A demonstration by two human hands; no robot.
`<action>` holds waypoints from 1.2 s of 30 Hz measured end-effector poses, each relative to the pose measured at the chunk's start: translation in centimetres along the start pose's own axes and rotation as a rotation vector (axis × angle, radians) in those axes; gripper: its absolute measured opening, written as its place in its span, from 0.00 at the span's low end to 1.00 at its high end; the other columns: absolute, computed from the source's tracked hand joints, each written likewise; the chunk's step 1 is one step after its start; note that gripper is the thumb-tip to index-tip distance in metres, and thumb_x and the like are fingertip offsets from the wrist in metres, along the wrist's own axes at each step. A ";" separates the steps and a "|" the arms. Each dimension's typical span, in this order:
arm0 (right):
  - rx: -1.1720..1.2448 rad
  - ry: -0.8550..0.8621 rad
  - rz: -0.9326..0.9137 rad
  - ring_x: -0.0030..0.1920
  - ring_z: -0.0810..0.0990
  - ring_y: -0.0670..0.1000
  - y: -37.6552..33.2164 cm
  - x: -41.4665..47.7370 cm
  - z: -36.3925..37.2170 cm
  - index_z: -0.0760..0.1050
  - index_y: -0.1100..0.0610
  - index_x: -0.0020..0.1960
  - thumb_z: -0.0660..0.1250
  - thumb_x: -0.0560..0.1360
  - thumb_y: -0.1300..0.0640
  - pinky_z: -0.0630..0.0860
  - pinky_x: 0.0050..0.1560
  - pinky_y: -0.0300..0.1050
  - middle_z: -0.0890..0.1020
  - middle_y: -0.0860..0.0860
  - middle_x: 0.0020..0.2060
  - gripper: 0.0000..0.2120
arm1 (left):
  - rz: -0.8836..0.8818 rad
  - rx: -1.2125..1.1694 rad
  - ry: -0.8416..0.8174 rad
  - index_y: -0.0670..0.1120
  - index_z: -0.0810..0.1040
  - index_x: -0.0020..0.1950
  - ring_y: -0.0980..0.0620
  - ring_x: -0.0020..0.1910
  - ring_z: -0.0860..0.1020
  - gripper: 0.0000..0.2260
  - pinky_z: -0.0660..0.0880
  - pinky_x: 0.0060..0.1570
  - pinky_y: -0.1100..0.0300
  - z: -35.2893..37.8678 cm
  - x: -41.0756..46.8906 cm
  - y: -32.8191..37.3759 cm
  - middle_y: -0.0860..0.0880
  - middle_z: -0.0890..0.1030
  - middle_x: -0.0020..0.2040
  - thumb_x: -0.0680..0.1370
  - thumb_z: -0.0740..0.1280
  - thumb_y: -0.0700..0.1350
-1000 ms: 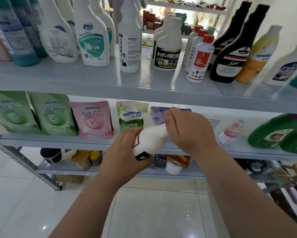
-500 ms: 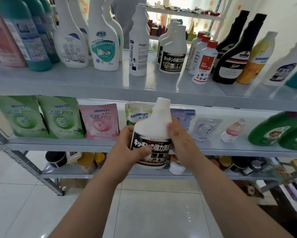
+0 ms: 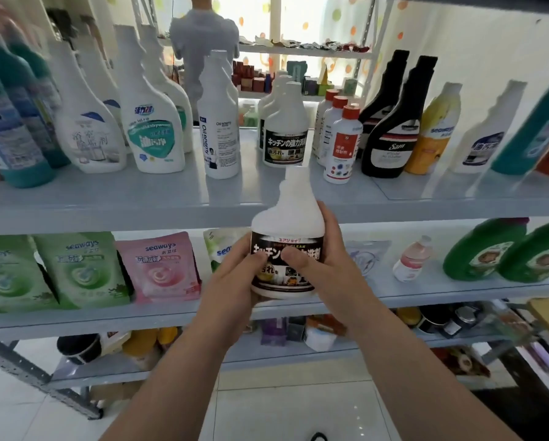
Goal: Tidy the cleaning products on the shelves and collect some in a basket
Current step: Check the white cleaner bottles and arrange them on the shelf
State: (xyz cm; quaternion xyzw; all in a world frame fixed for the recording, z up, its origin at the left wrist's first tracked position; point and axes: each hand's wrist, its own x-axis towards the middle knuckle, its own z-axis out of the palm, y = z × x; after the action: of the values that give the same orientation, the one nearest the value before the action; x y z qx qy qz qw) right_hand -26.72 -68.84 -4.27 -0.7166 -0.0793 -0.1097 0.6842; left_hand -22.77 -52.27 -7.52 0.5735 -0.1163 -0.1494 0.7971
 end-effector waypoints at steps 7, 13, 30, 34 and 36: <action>0.038 0.140 -0.149 0.66 0.80 0.46 -1.0 6.6 -5.4 0.62 0.32 0.75 0.79 0.69 0.47 0.83 0.59 0.51 0.79 0.38 0.65 0.40 | 0.117 0.482 0.040 0.68 0.82 0.55 0.59 0.53 0.84 0.16 0.79 0.56 0.52 4.1 8.9 5.4 0.58 0.86 0.53 0.79 0.55 0.64; -0.090 0.242 -0.267 0.65 0.75 0.35 -0.4 10.9 -7.5 0.59 0.21 0.68 0.78 0.71 0.46 0.77 0.56 0.32 0.73 0.26 0.63 0.38 | 0.284 0.797 0.368 0.51 0.69 0.74 0.58 0.61 0.77 0.25 0.74 0.61 0.52 4.4 19.0 7.9 0.51 0.78 0.65 0.78 0.69 0.52; -0.116 0.219 -0.371 0.67 0.74 0.38 2.8 14.5 -8.7 0.61 0.29 0.72 0.78 0.73 0.60 0.76 0.59 0.32 0.72 0.29 0.66 0.41 | 0.328 1.056 0.457 0.45 0.60 0.76 0.41 0.62 0.72 0.37 0.64 0.56 0.58 5.5 23.9 6.5 0.40 0.62 0.69 0.74 0.76 0.53; -0.116 0.240 -0.360 0.66 0.74 0.36 2.8 14.3 -8.6 0.61 0.28 0.72 0.79 0.73 0.56 0.75 0.59 0.30 0.72 0.29 0.65 0.41 | 0.374 1.034 0.462 0.45 0.55 0.80 0.40 0.72 0.67 0.40 0.68 0.68 0.51 4.1 19.4 6.0 0.41 0.61 0.75 0.76 0.75 0.47; -0.116 0.253 -0.351 0.65 0.74 0.35 2.8 14.3 -8.4 0.61 0.26 0.71 0.79 0.73 0.55 0.75 0.58 0.29 0.72 0.28 0.64 0.40 | 0.392 1.030 0.465 0.45 0.55 0.81 0.41 0.75 0.65 0.41 0.66 0.73 0.47 3.2 17.2 6.0 0.41 0.62 0.77 0.76 0.76 0.45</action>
State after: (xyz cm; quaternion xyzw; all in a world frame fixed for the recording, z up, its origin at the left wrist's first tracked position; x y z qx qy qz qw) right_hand -12.65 -77.86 -2.81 -0.7107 -0.1098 -0.3204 0.6166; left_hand -7.33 -59.69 -0.61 0.8716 -0.0998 0.2054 0.4338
